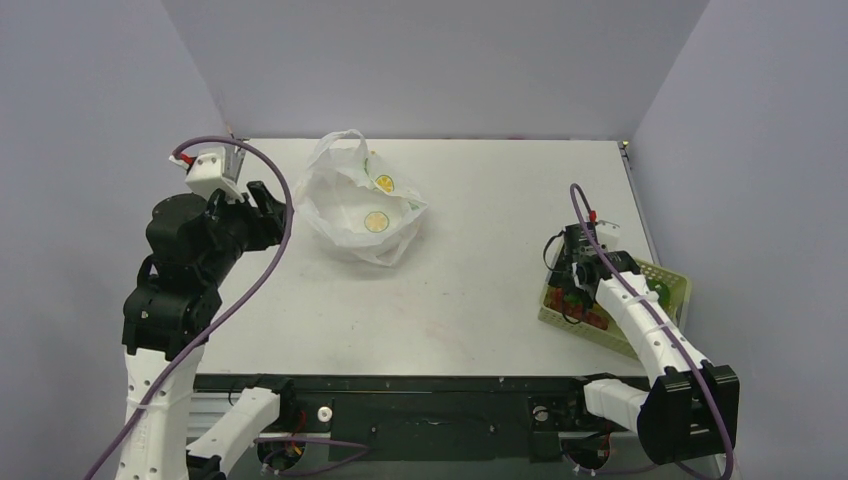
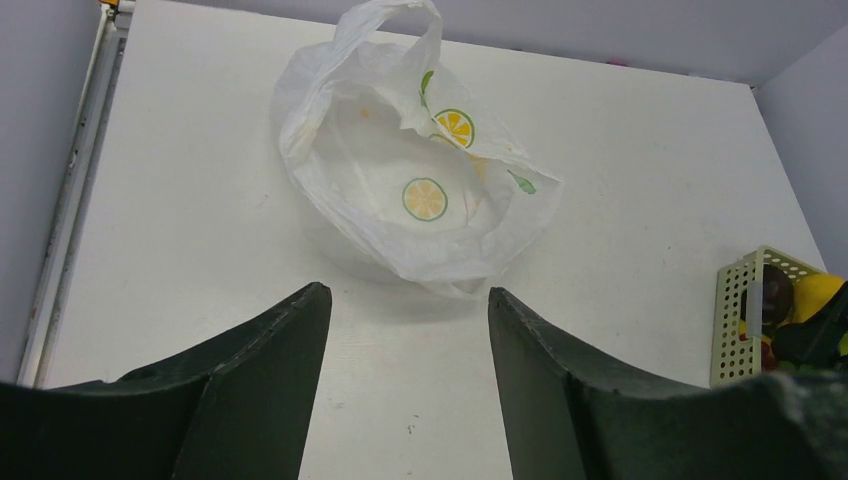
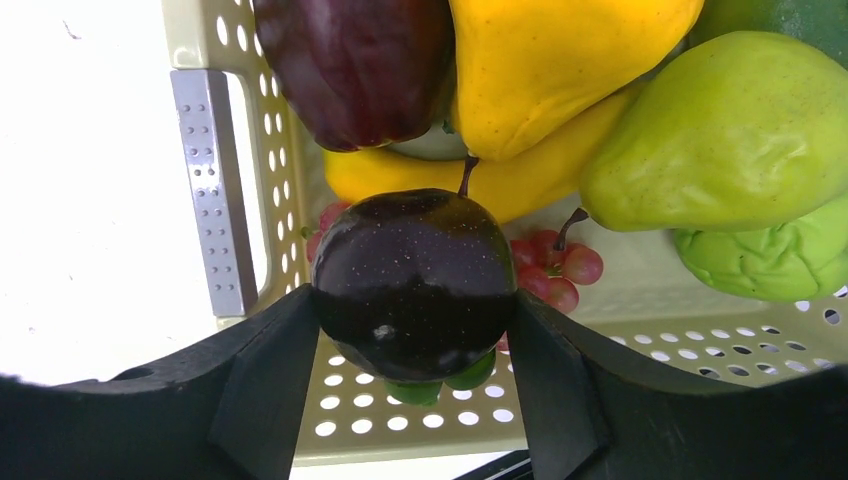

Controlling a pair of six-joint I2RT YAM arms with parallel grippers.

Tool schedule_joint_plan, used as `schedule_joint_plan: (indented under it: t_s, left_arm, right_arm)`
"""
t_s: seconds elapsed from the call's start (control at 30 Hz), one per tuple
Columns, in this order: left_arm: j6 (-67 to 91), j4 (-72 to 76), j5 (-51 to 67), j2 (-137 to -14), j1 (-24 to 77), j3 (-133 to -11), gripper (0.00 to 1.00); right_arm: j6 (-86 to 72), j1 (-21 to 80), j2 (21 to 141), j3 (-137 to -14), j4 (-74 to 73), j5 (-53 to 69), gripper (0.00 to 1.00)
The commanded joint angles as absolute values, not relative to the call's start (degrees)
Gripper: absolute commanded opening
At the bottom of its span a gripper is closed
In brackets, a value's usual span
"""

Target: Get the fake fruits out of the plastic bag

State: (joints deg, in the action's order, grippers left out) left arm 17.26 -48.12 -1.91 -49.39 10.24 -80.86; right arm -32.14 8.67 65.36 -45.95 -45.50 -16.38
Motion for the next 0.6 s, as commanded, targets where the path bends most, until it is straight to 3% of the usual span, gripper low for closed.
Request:
schedule_joint_plan:
  t_s: [0.0, 0.17, 0.57]
  left_arm:
    - [13.24, -50.55, -0.02, -48.11, 10.09, -84.74, 0.57]
    - [12.79, -51.84, 1.59, -47.07, 10.03, -84.92, 0.58]
    - [17.25, -49.25, 3.57, -43.42, 10.09, -82.92, 0.58]
  right_arm:
    - [-31.59, 9.04, 64.56, -46.59, -44.92, -18.73, 0.67]
    - [-30.14, 9.46, 62.53, -49.23, -46.47, -20.74, 0.76]
    - [-24.69, 11.05, 50.73, -60.94, -44.77, -22.42, 0.87]
